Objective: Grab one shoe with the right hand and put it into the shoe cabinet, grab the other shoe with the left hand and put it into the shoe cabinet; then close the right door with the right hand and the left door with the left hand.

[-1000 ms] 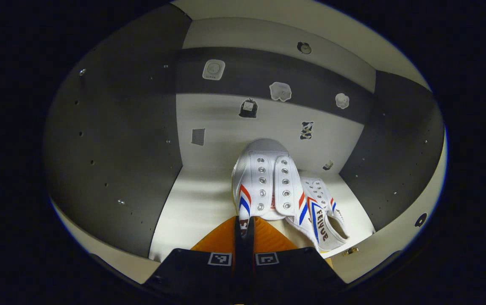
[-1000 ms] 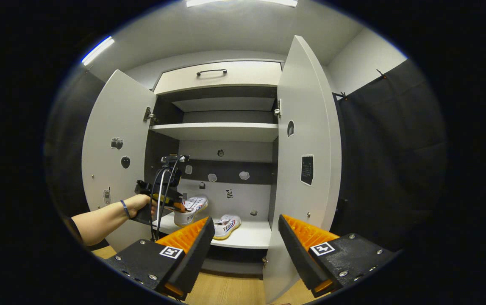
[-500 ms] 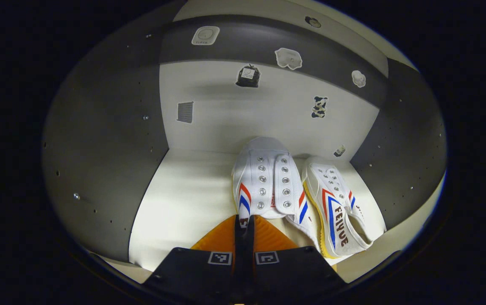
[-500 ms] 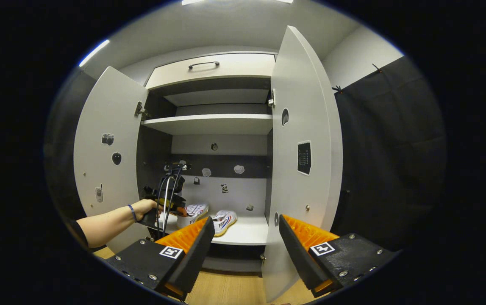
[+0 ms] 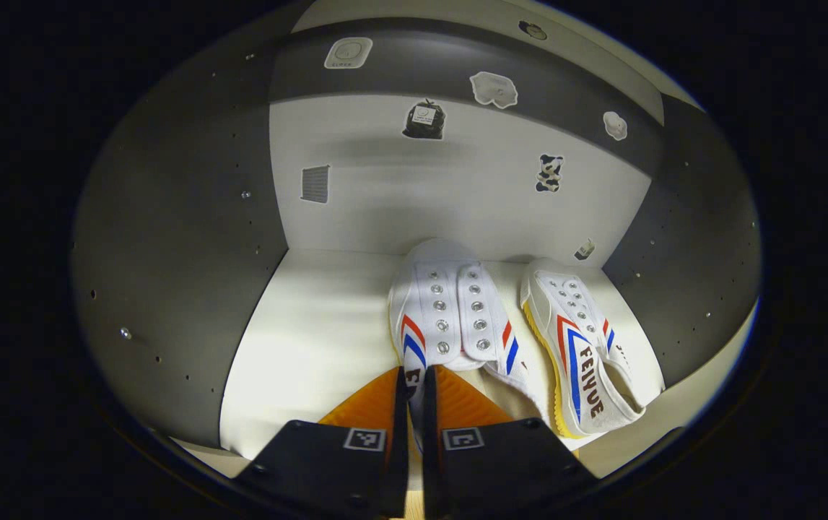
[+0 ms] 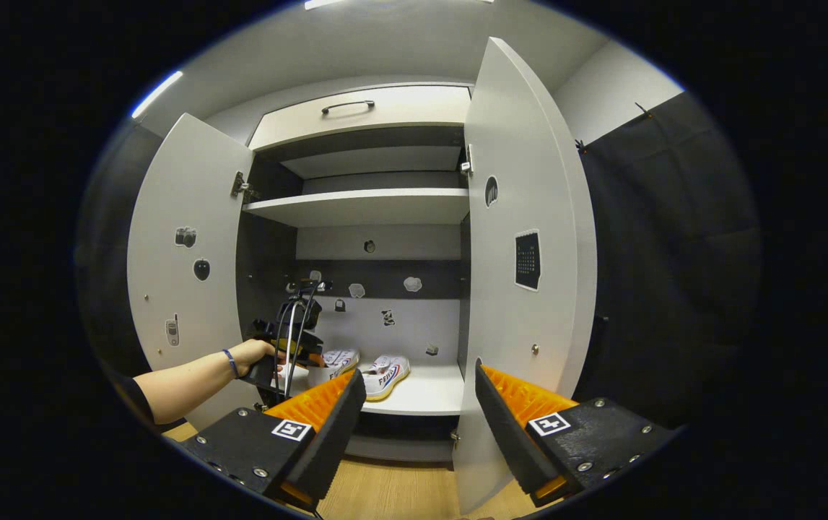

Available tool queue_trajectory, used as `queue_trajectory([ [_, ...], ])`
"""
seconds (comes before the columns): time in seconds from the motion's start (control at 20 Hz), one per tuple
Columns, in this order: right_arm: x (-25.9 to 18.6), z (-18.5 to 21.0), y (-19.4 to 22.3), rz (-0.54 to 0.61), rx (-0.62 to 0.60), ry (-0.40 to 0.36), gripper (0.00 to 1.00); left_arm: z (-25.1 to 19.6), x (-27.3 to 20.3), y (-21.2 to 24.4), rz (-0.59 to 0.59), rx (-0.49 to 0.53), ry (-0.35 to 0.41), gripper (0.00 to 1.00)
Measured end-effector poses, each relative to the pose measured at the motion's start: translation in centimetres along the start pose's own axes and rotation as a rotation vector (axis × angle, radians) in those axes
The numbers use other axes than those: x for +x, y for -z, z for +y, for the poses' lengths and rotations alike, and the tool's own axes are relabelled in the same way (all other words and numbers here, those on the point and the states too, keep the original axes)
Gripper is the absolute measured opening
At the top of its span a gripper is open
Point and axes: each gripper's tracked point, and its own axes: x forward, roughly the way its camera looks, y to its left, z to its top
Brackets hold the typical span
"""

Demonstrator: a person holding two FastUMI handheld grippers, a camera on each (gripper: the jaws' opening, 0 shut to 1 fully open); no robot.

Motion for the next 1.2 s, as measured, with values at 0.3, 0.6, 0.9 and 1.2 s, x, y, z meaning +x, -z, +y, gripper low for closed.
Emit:
queue_trajectory([
  [0.3, -1.0, -0.4, -0.8, -0.013, 0.006, -0.010, 0.94, -3.5, -5.1, -4.0, -0.153, 0.090, 0.047, 0.54],
  [0.6, -2.9, -1.2, -2.4, -0.040, 0.001, -0.038, 0.94, -7.6, -16.5, -6.8, -0.385, 0.158, 0.084, 0.96],
  [0.9, -5.2, -3.7, -3.3, -0.046, 0.048, -0.052, 0.92, -8.8, -29.3, -7.6, -0.573, 0.140, 0.107, 0.96],
  [1.2, -6.4, -8.5, -3.5, -0.058, 0.043, 0.023, 0.92, -7.3, -36.0, -5.4, -0.622, 0.135, 0.098, 0.95],
])
